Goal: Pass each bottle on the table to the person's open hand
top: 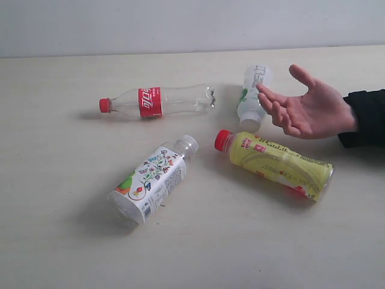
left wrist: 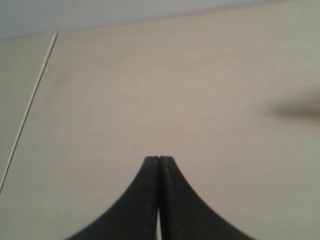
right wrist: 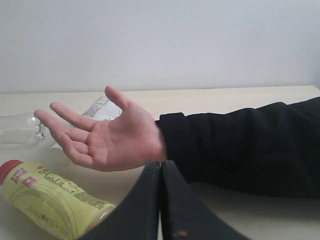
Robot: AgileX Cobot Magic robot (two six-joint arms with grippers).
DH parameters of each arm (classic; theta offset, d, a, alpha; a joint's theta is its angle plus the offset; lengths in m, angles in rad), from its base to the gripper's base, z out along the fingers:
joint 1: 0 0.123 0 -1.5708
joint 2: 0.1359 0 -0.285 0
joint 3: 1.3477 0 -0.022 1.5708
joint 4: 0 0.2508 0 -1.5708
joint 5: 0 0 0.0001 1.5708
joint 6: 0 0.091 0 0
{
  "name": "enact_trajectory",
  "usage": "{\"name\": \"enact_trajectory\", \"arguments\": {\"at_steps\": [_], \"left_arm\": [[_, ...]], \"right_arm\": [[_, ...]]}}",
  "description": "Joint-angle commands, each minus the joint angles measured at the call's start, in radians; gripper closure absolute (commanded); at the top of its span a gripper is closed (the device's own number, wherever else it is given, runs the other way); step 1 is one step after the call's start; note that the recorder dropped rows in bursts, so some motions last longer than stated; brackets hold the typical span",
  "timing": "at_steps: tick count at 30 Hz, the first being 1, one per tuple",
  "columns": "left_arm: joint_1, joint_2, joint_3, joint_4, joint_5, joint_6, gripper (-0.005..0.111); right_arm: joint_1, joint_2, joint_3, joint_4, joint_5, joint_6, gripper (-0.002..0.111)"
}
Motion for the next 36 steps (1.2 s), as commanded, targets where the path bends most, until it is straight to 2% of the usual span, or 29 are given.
{"name": "enact_trajectory", "arguments": {"at_steps": [1,3,5,9,11,14,17,19,29,36], "left_arm": [[-0.032,0.139,-0.151,-0.228,0.266,0.304,0.107],[-0.063,0.194,-0.211,-0.374,0.339,0.431,0.107],[-0.107,0.238,-0.251,-0.496,0.354,0.489,0.107],[-0.242,0.327,-0.312,-0.557,0.369,0.532,0.103],[-0.306,0.374,-0.340,-0.557,0.369,0.516,0.093],[-0.390,0.448,-0.401,-0.557,0.372,0.432,0.073],[-0.444,0.527,-0.468,-0.557,0.401,0.363,0.049],[-0.477,0.583,-0.509,-0.557,0.430,0.348,0.040],[-0.622,0.762,-0.626,-0.552,0.437,0.406,0.038],[-0.666,0.770,-0.630,-0.535,0.419,0.406,0.021]], "right_arm": [[-0.005,0.000,0.005,0.000,-0.006,-0.003,0.108],[-0.005,0.000,0.005,0.000,-0.006,-0.003,0.108],[-0.005,0.000,0.005,0.000,-0.006,-0.003,0.108],[-0.005,0.000,0.005,0.000,-0.006,-0.003,0.108],[-0.005,0.000,0.005,0.000,-0.006,-0.003,0.108],[-0.005,0.000,0.005,0.000,-0.006,-0.003,0.108],[-0.005,0.000,0.005,0.000,-0.006,-0.003,0.108],[-0.005,0.000,0.005,0.000,-0.006,-0.003,0.108],[-0.005,0.000,0.005,0.000,-0.006,-0.003,0.108],[-0.005,0.000,0.005,0.000,-0.006,-0.003,0.108]]}}
